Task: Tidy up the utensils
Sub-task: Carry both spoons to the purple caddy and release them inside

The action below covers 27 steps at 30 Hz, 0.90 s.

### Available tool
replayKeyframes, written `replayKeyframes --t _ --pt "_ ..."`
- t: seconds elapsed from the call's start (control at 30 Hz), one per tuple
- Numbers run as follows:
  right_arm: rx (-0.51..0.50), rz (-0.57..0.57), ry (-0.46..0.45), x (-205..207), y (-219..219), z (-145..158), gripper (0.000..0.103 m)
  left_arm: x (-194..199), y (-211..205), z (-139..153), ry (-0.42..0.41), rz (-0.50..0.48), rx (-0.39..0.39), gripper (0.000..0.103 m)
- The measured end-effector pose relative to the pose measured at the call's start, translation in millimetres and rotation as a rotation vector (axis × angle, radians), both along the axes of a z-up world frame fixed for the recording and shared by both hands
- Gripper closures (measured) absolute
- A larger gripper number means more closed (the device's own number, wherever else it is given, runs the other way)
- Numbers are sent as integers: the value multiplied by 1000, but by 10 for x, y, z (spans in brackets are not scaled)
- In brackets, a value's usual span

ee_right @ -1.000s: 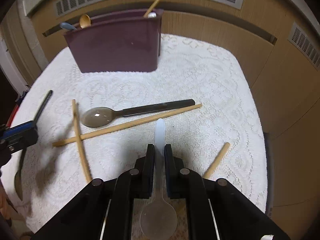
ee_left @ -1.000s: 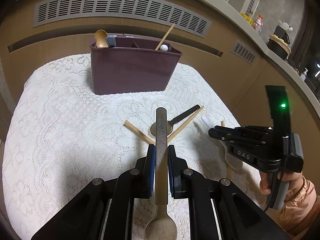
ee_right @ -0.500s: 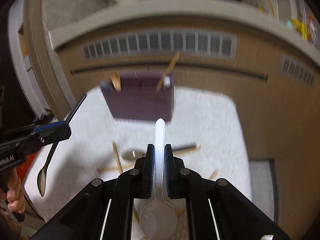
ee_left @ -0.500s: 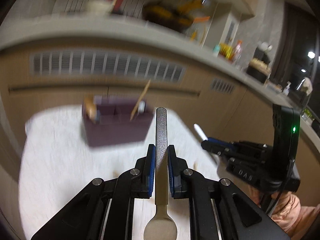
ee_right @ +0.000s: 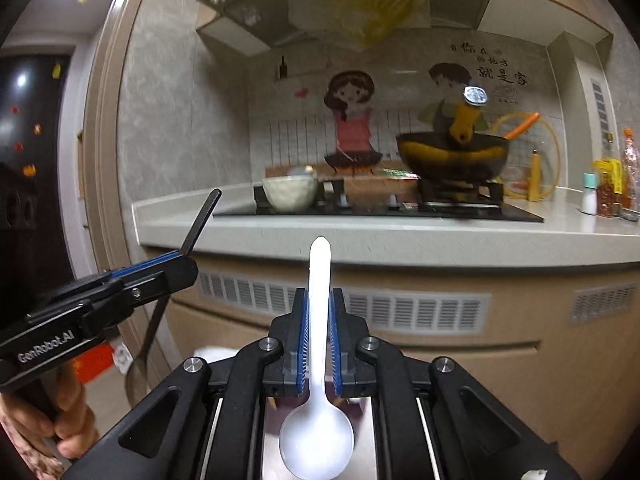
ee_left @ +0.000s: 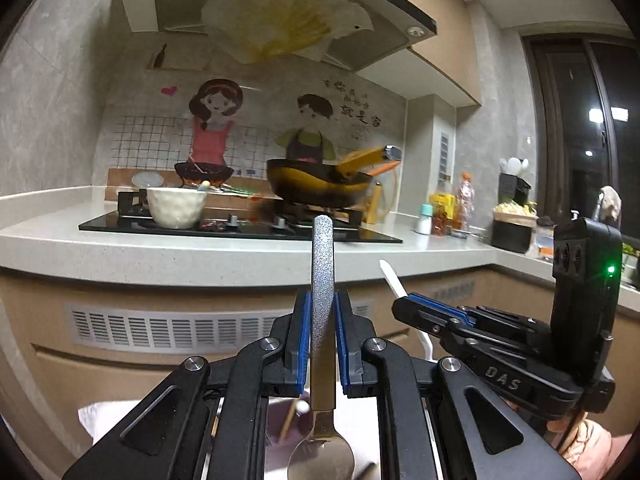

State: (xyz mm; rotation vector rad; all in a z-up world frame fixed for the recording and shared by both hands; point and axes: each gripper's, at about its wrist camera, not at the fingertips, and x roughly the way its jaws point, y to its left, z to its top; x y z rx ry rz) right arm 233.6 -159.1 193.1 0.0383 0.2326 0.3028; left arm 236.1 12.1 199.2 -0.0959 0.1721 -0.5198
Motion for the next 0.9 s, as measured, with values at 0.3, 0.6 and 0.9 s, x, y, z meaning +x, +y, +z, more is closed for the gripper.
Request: replayKeyframes --t 0.3,0.6,0.9 --pt "66 71 114 804 -6 -509 94 924 101 -617 132 48 -32 91" --pt "19 61 245 1584 141 -1207 94 1575 79 -1200 169 69 -28 91" --pt "-7 57 298 1840 191 -1719 94 1727 97 -1726 184 100 -36 91"
